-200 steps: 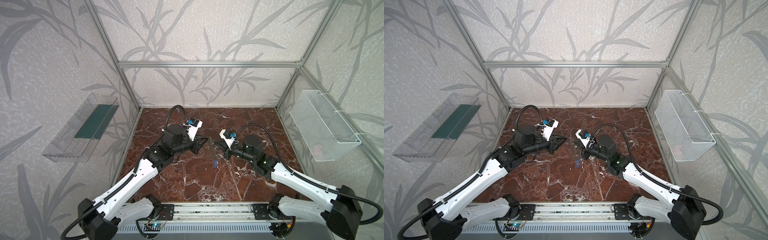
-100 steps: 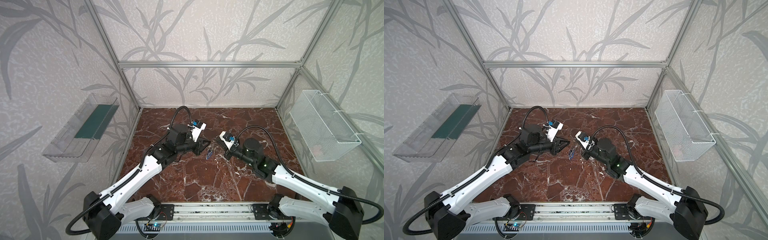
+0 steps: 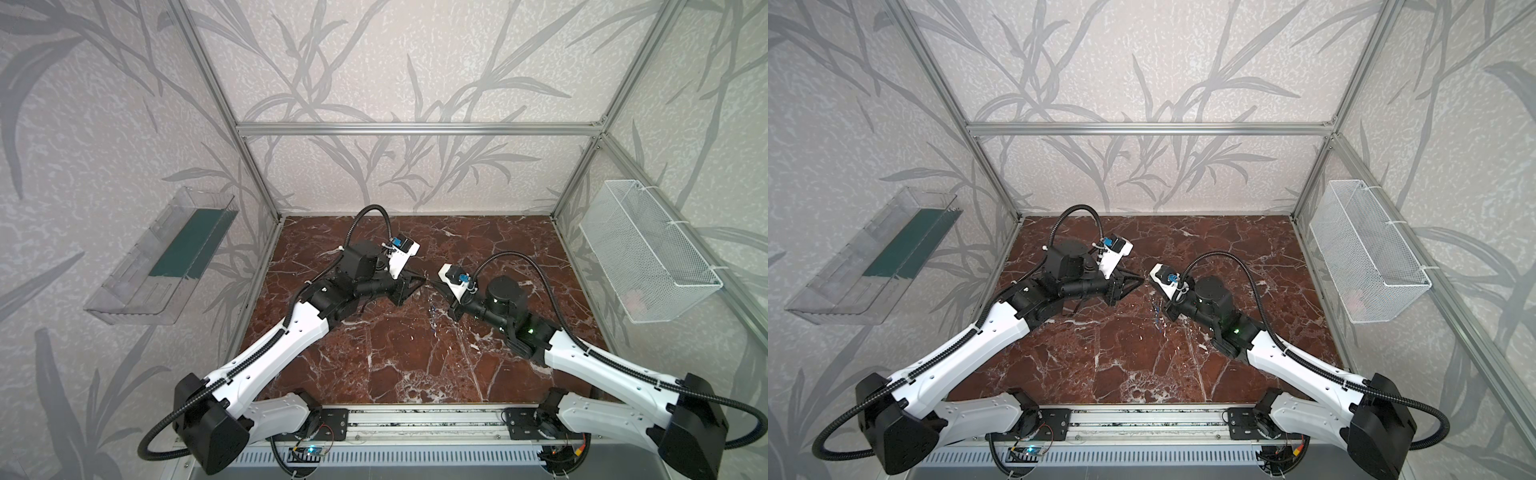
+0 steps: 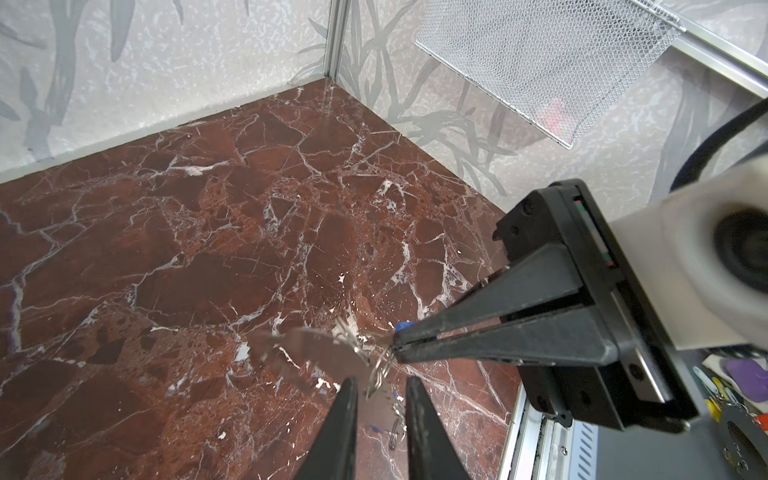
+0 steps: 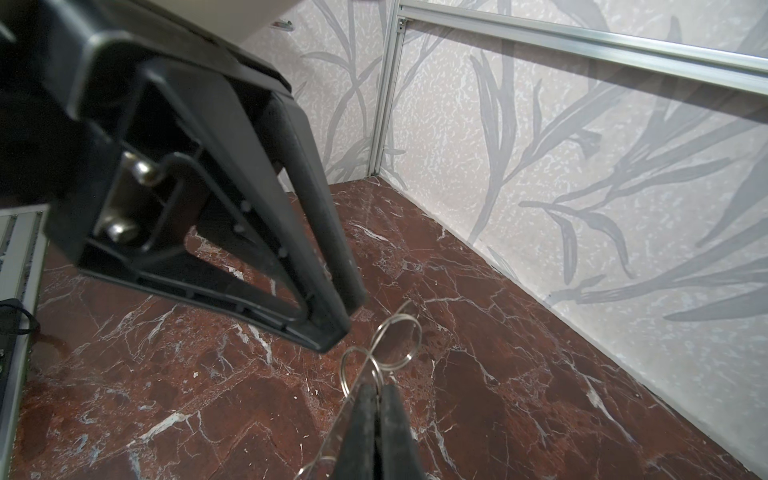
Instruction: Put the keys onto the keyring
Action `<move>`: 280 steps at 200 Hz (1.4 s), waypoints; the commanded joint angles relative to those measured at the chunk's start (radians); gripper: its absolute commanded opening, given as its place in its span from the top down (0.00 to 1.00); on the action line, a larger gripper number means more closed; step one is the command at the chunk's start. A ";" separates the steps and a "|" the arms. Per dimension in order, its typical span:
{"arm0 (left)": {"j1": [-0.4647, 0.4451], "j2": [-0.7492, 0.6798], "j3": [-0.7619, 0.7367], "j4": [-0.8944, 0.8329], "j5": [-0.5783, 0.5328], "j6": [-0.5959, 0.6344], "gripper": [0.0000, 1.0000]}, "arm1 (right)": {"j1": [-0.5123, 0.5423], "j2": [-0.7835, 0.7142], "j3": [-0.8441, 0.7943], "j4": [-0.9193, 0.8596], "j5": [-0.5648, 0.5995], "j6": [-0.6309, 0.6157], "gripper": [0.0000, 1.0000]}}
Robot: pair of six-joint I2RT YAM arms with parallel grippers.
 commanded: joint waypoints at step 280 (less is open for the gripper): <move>0.009 -0.036 -0.053 0.144 0.019 -0.027 1.00 | 0.006 -0.055 -0.064 0.086 0.021 0.026 0.82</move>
